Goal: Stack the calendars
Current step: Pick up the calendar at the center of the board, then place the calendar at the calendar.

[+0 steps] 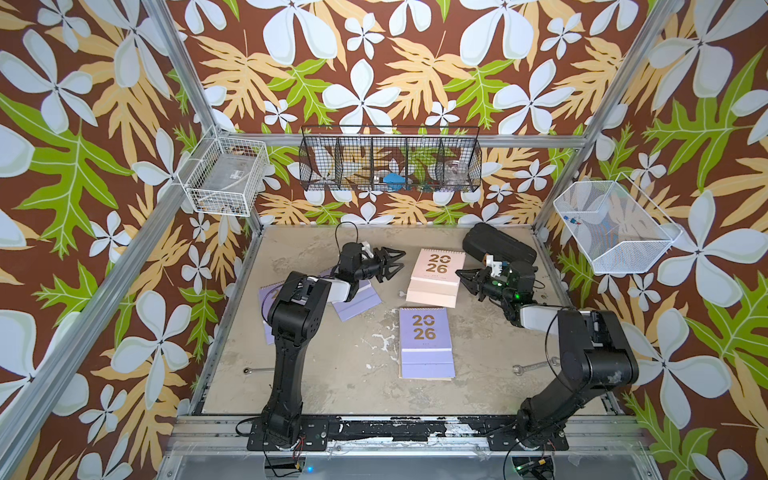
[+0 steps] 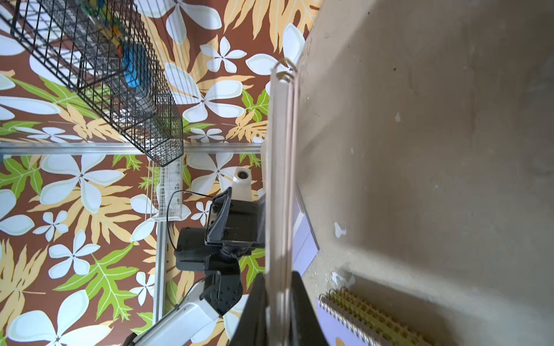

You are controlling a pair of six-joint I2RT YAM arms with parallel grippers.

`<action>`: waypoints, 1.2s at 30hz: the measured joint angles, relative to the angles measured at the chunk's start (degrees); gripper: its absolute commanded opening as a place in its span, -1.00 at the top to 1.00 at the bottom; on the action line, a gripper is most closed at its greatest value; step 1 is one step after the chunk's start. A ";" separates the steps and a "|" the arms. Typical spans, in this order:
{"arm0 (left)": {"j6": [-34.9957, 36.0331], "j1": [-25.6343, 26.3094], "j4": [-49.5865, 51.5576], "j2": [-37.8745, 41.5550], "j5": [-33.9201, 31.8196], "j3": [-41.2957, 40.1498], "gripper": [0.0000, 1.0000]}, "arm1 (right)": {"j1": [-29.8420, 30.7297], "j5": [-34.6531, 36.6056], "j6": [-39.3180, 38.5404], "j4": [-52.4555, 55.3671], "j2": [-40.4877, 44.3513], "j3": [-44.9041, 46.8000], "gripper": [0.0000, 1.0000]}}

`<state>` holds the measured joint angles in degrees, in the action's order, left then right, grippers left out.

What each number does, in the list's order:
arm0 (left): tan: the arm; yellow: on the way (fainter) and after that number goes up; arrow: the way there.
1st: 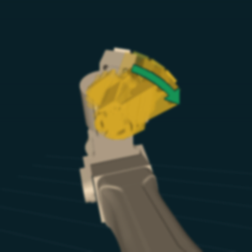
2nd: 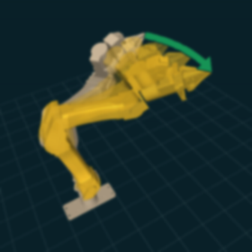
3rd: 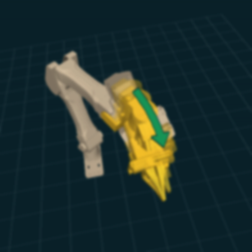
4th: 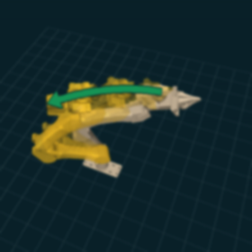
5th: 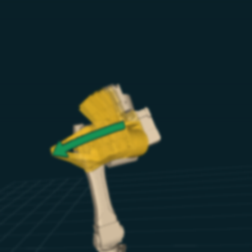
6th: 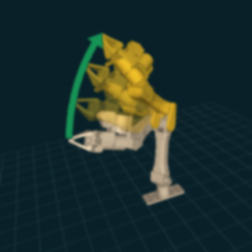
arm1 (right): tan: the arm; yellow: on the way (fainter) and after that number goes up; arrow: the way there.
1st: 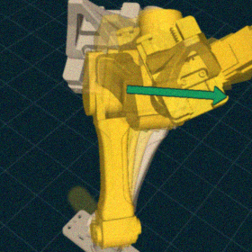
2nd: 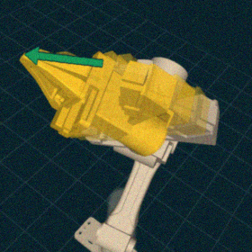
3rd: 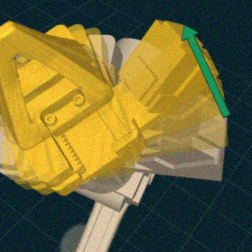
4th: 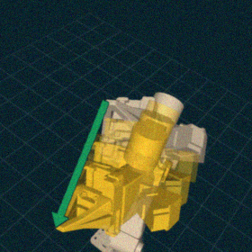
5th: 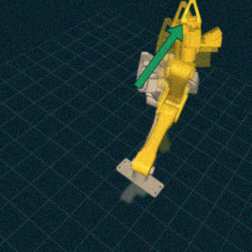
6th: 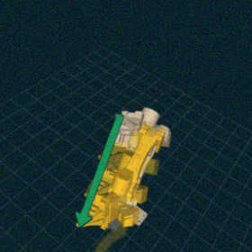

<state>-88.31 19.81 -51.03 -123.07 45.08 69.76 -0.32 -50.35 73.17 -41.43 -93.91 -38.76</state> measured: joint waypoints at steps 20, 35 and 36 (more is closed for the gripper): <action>23.96 -1.27 31.10 38.97 -12.81 -26.93 -0.19 | -1.18 -10.60 -18.84 25.79 29.33 14.40 0.89; 28.26 -1.25 38.60 51.15 -18.01 -38.42 -0.22 | 3.52 -12.09 -20.50 26.40 34.97 21.09 0.89; 28.63 -1.22 39.19 50.77 -18.08 -38.18 -0.22 | 3.87 -11.98 -20.09 25.64 34.40 21.09 0.89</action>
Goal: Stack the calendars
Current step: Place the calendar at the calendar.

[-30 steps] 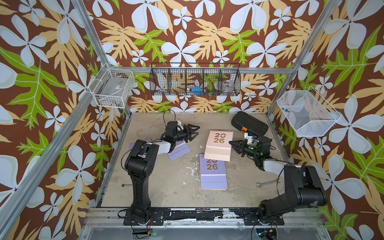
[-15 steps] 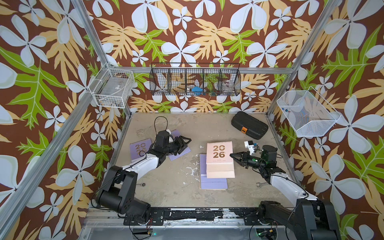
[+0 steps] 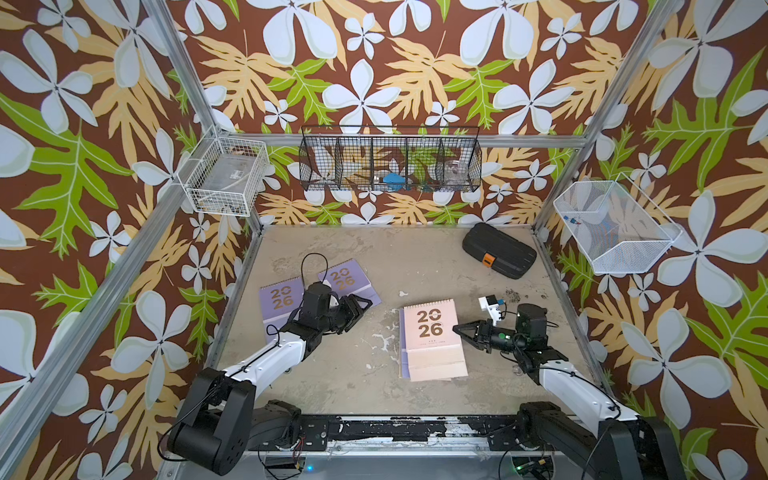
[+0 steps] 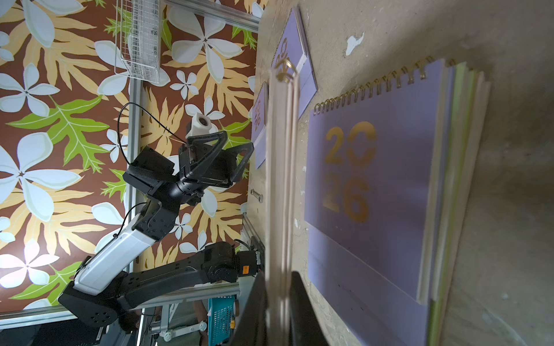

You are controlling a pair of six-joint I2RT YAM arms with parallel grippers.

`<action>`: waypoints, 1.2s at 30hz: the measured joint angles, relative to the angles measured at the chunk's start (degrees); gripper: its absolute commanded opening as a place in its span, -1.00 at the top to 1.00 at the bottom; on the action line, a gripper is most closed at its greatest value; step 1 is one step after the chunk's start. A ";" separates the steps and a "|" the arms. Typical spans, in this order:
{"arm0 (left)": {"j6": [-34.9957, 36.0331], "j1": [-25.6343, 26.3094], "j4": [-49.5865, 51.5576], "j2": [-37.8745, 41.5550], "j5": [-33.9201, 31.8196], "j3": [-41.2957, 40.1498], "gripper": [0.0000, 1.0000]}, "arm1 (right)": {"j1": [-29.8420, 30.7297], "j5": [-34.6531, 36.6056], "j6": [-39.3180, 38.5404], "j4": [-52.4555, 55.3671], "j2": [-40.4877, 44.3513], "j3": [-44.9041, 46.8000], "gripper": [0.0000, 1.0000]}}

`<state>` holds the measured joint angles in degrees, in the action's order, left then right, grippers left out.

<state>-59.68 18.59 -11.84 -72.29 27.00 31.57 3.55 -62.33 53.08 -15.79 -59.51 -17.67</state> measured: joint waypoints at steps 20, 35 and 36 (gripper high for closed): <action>2.56 0.00 0.11 -2.32 0.48 -2.36 -0.22 | 2.97 2.97 3.02 -8.87 -8.85 -0.15 0.89; 2.49 0.00 -0.50 -2.82 0.48 -2.38 -0.22 | 3.21 4.09 3.48 -13.38 -13.81 -0.22 0.88; 2.49 0.00 -0.59 -2.84 0.48 -2.40 -0.22 | 3.23 4.11 3.48 -13.42 -14.08 -0.22 0.88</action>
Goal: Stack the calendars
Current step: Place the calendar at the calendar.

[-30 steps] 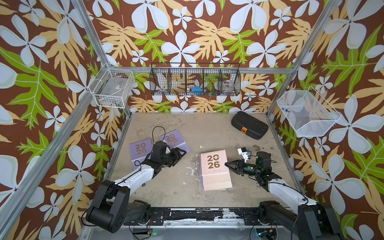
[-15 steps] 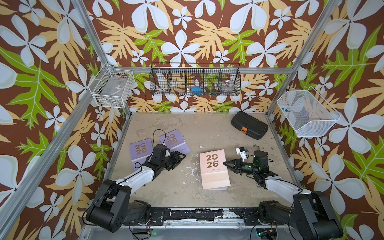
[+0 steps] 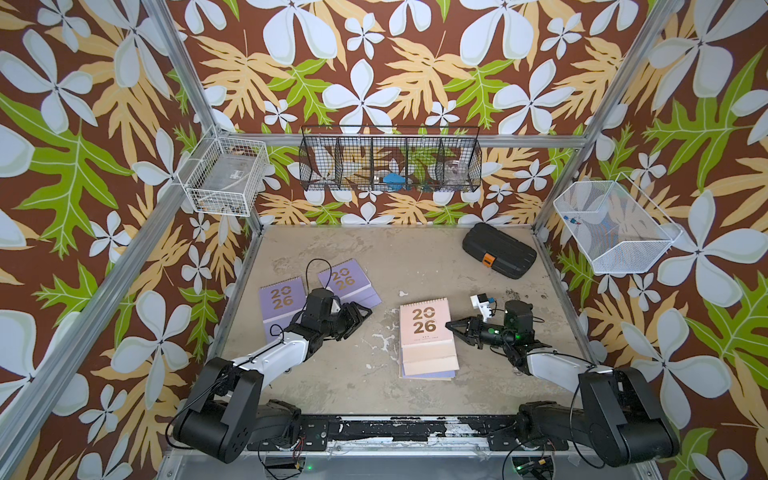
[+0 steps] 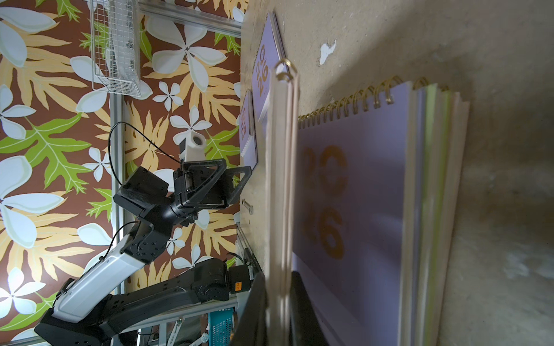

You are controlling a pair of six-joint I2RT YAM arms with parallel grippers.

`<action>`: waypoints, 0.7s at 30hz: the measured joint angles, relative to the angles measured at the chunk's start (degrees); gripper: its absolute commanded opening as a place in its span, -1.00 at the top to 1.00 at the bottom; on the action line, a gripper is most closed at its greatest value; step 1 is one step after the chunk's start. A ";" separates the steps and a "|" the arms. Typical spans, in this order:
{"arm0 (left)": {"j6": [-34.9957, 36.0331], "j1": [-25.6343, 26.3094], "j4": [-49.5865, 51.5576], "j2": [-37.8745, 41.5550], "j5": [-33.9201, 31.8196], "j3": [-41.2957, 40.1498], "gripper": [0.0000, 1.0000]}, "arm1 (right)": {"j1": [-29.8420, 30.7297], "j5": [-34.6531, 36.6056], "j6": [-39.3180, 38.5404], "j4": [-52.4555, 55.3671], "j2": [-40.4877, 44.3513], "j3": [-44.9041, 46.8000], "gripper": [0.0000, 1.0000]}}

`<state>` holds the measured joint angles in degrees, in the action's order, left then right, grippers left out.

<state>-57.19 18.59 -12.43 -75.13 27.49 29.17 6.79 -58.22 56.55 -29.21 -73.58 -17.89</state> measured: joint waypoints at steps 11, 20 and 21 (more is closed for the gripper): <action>0.00 0.00 -0.31 -0.50 -0.02 -0.31 -0.22 | 0.07 0.11 -0.39 -1.20 -2.16 0.09 0.77; -0.04 0.00 -0.33 -0.66 -0.04 -0.28 -0.22 | 0.09 1.42 -2.23 -0.37 -2.64 0.42 0.61; -0.09 0.00 -0.33 -0.68 -0.04 -0.28 -0.22 | 0.09 1.66 -2.60 -0.07 -2.69 0.44 0.61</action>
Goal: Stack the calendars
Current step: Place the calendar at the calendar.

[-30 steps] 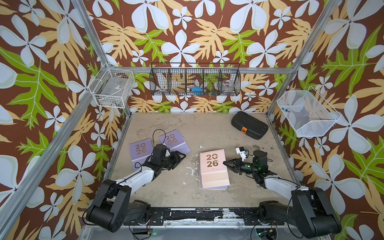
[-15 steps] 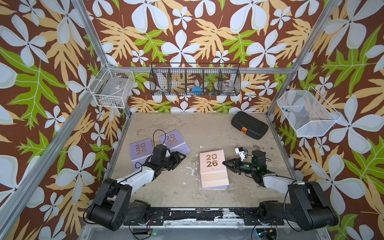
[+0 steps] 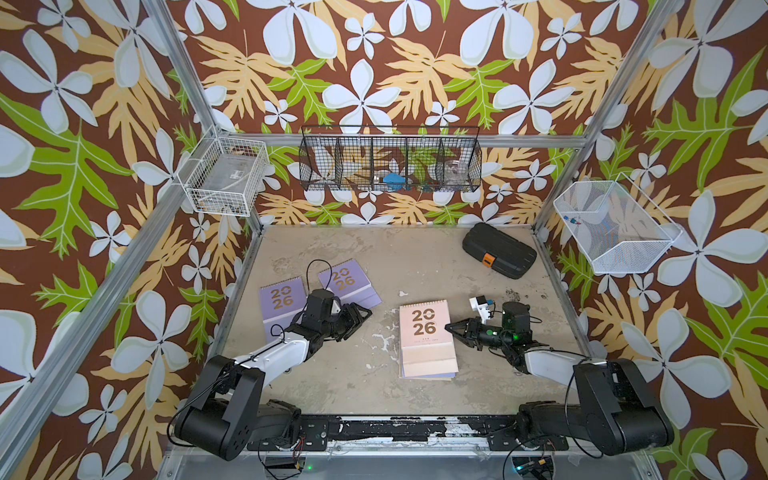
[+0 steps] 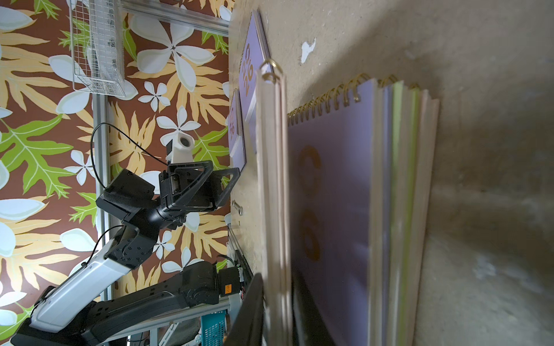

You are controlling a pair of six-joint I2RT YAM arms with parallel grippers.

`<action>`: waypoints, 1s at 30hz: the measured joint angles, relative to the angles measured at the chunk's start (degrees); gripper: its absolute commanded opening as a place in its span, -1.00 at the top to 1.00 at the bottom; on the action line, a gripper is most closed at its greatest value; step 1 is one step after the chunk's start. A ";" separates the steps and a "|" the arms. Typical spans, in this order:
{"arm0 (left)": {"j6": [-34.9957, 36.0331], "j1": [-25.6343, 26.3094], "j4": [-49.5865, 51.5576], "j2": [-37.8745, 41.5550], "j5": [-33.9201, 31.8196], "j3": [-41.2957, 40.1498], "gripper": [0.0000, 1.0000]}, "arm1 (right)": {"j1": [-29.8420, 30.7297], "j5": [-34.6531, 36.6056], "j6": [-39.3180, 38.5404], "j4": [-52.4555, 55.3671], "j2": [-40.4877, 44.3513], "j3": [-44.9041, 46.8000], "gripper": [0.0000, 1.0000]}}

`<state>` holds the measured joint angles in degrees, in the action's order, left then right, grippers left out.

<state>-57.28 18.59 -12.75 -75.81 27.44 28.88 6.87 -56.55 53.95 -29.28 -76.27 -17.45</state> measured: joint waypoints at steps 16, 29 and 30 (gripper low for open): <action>-0.15 0.00 0.07 -0.28 -0.07 0.42 -0.23 | 0.00 2.80 -3.04 4.94 -0.81 -1.07 0.45; -0.13 0.00 0.13 -0.37 -0.20 0.44 -0.24 | 0.00 4.55 -5.33 8.74 -1.20 -2.21 0.19; -0.13 0.00 0.22 -0.37 -0.20 0.48 -0.24 | 0.00 4.59 -5.51 8.96 -1.20 -2.32 0.16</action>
<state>-57.41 18.59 -12.53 -76.18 27.24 29.36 6.87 -51.96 48.45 -20.32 -77.47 -19.77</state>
